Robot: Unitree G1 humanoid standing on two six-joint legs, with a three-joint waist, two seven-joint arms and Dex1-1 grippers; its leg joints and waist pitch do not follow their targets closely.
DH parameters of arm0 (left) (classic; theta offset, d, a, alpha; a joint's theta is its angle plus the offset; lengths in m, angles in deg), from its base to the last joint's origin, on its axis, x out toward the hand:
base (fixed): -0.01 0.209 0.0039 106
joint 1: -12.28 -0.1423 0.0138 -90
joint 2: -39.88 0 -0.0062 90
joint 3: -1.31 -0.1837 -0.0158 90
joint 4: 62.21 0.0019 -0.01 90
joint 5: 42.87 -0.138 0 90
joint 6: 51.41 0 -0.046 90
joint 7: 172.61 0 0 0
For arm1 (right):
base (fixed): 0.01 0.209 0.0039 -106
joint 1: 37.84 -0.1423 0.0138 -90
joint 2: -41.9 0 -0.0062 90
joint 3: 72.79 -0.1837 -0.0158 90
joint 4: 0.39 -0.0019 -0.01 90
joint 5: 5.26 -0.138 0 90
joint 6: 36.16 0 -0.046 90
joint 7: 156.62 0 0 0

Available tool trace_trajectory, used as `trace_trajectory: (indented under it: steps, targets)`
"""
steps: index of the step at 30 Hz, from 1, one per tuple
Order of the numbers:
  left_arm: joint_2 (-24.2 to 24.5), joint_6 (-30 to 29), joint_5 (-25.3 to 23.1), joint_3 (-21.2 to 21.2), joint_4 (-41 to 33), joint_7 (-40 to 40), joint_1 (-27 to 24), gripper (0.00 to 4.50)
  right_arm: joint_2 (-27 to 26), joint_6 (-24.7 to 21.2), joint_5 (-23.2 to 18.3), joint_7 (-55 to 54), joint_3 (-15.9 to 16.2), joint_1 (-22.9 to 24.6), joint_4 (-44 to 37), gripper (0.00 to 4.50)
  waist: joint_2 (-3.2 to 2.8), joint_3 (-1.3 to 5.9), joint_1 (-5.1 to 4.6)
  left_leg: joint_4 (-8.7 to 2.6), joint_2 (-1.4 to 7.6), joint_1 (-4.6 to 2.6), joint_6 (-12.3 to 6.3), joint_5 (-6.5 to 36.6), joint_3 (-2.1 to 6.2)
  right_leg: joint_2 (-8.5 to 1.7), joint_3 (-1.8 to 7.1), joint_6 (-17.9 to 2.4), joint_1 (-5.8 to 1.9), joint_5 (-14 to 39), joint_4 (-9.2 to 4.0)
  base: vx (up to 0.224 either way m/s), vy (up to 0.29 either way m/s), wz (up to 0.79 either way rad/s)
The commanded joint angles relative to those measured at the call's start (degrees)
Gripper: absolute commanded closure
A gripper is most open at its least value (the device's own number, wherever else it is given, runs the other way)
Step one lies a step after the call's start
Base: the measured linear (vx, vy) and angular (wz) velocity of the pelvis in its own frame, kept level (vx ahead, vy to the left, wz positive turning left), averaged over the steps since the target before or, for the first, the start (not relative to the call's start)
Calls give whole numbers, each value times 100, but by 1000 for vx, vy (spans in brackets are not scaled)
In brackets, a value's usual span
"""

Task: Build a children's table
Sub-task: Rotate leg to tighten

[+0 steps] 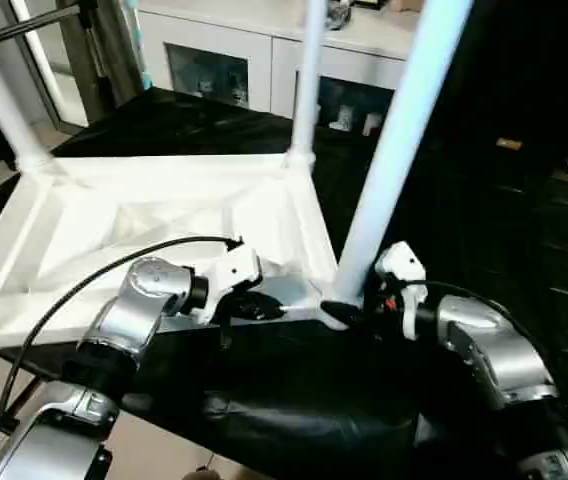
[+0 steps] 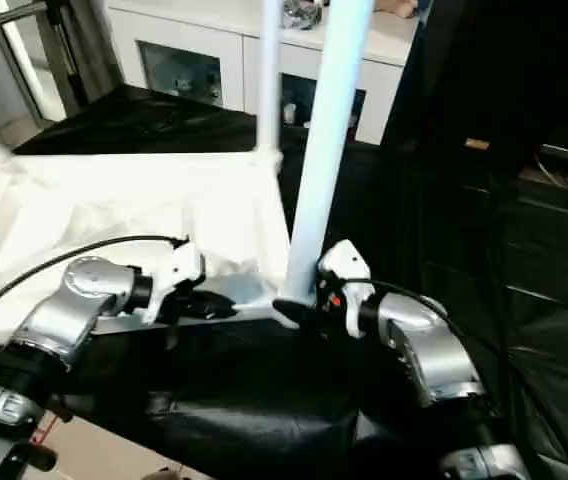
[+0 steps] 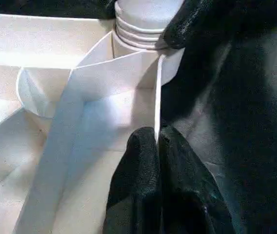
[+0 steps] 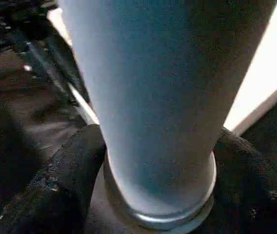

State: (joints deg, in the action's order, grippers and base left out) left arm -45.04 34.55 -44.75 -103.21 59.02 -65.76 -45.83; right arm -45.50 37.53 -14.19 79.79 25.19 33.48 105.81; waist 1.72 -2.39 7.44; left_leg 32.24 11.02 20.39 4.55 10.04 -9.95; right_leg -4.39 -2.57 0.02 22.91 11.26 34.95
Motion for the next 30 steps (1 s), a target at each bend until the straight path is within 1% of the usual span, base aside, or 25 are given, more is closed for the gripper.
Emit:
trace_trajectory:
  steps: [1, 2, 3, 5, 6, 8, 9, 10, 11, 12, 13, 15, 16, 17, 18, 19, 21, 22, 23, 24, 26, 27, 28, 29, 30]
  targets:
    - [-151, 40, 132, -82, -216, 30, 60, 450, -175, -102, -200, 584, 685, 80, -273, 157, 17, 299, 18, -346, 213, -27, -241, 1074, 25, -370, 217, -1229, -274, 616, -372, 0, 0, 0]
    - [-138, 34, 149, -88, -223, -3, 54, 450, -187, -127, -185, 608, 686, 98, -300, 157, 17, 301, 24, -345, 215, -28, -237, 1075, 24, -373, 218, -1234, -275, 619, -369, 0, 0, 0]
    - [-134, 39, 158, -94, -230, -12, 48, 450, -203, -146, -175, 614, 682, 111, -319, 174, 16, 294, 38, -350, 216, -25, -219, 1116, 25, -380, 218, -1224, -275, 716, -377, 0, 0, 0]
    - [-139, 49, 161, -98, -230, 15, 46, 450, -235, -166, -158, 606, 671, 127, -326, 177, 17, 297, 47, -350, 218, -35, -199, 1127, 25, -379, 220, -1214, -270, 739, -379, 0, 0, 0]
    - [-235, -21, 119, -59, -177, 264, 71, 450, -368, -159, -93, 330, 605, 116, -211, 179, 20, 297, 50, -352, 215, -34, -177, 1142, 28, -381, 222, -1213, -272, 743, -379, 0, 0, 0]
    - [-269, -52, 106, -44, -156, 355, 82, 450, -412, -161, -72, 224, 583, 109, -172, 183, 20, 293, 48, -357, 213, -33, -156, 1159, 31, -382, 222, -1202, -271, 782, -380, 0, 0, 0]
    - [-394, -148, 81, 47, -87, 658, 134, 450, -562, -184, 99, -272, 517, 44, 21, 183, 22, 283, 43, -366, 212, -37, -124, 1223, 31, -384, 224, -1179, -260, 903, -393, 0, 0, 0]
    - [-403, -155, 78, 53, -83, 679, 138, 450, -574, -190, 114, -312, 512, 38, 38, 183, 18, 273, 30, -375, 209, -35, -91, 1280, 32, -384, 227, -1166, -249, 1008, -403, 0, 0, 0]
    - [-447, -190, 65, 83, -61, 790, 160, 450, -635, -219, 191, -523, 483, 5, 125, 183, 24, 261, 26, -395, 203, -42, -20, 1432, 46, -398, 224, -1089, -253, 1356, -438, 0, 0, 0]
    - [-597, -252, -26, 178, 92, 1230, 263, 450, -868, -273, 398, -1182, 367, -97, 427, 183, 28, 255, 9, -410, 201, -47, 42, 1533, 56, -402, 227, -997, -250, 1634, -461, 0, 0, 0]
    - [-610, -260, -34, 185, 107, 1267, 272, 450, -891, -276, 415, -1243, 355, -107, 455, 183, 16, 250, -23, -420, 195, -64, 109, 1647, 60, -403, 232, -936, -215, 1881, -492, 0, 0, 0]
    - [-743, -323, -135, 255, 250, 1680, 369, 450, -1131, -349, 563, -1858, 223, -183, 689, 184, 25, 257, -43, -422, 198, -80, 161, 1694, 69, -406, 240, -871, -208, 1995, -507, 0, 0, 0]
    - [-821, -364, -168, 291, 324, 1892, 418, 450, -1253, -391, 596, -2121, 157, -215, 785, 184, 25, 257, -52, -423, 192, -77, 156, 1701, 70, -401, 242, -844, -208, 1995, -510, 0, 0, 0]
    - [-821, -364, -168, 291, 324, 1892, 418, 450, -1253, -391, 596, -2121, 157, -215, 785, 184, 25, 253, -60, -425, 189, -75, 153, 1709, 66, -398, 245, -833, -203, 2006, -517, 0, 0, 0]
    - [-1053, -482, -212, 324, 406, 2316, 501, 450, -1587, -432, 658, -2742, 24, -298, 994, 184, 17, 261, -65, -425, 196, -70, 158, 1674, 70, -409, 250, -824, -206, 1941, -508, 0, 0, 0]
    - [-1223, -589, -223, 315, 395, 2534, 530, 450, -1825, -472, 712, -3193, -57, -377, 1158, 184, 12, 253, -71, -430, 187, -71, 174, 1690, 78, -404, 240, -812, -202, 1989, -518, 0, 0, 0]
    - [-1335, -606, -244, 296, 394, 2651, 541, 450, -1936, -331, 808, -3390, -22, -446, 1295, 184, 4, 268, -86, -427, 191, -65, 191, 1642, 77, -399, 243, -818, -201, 1891, -507, 0, 0, 0]
    - [-1354, -606, -249, 293, 396, 2670, 543, 450, -1954, -304, 826, -3422, -17, -458, 1321, 184, 9, 262, -88, -427, 184, -58, 165, 1647, 69, -393, 248, -802, -203, 1848, -512, 0, 0, 0]
    - [-1429, -582, -253, 253, 371, 2652, 526, 450, -2011, -12, 901, -3462, 25, -522, 1456, 184, 0, 267, -80, -425, 183, -60, 155, 1644, 72, -398, 247, -791, -206, 1834, -511, 0, 0, 0]
    - [-1450, -573, -262, 249, 365, 2643, 519, 450, -2026, 74, 911, -3465, 21, -540, 1496, 184, 0, 278, -81, -415, 183, -64, 123, 1620, 64, -394, 251, -797, -202, 1723, -504, 0, 0, 0]
    - [-1458, -554, -258, 238, 360, 2592, 512, 450, -2038, 106, 829, -3334, -10, -555, 1513, 184, 0, 284, -74, -408, 172, -35, 56, 1499, 58, -385, 251, -810, -230, 1520, -485, 0, 0, 0]
    - [-1433, -515, -253, 226, 349, 2527, 498, 450, -2027, 51, 696, -3115, -52, -564, 1471, 149, -7, 282, -76, -411, 173, -34, 27, 1475, 57, -378, 247, -821, -234, 1461, -482, 0, 0, 0]
    - [-1335, -446, -240, 215, 297, 2363, 458, 450, -1970, 53, 597, -2889, -82, -562, 1373, 128, -9, 284, -73, -410, 176, -38, 1, 1475, 57, -378, 245, -833, -235, 1422, -480, 0, 0, 0]
    - [-1331, -444, -240, 214, 296, 2358, 456, 450, -1968, 54, 596, -2884, -81, -562, 1370, 128, -10, 284, -75, -410, 179, -31, -3, 1473, 58, -380, 247, -837, -237, 1418, -478, 0, 0, 0]
    - [-1274, -425, -239, 211, 272, 2293, 439, 450, -1908, 92, 598, -2770, -41, -545, 1306, 110, -16, 285, -78, -416, 182, -30, 4, 1474, 62, -377, 241, -843, -239, 1409, -475, 0, 0, 0]
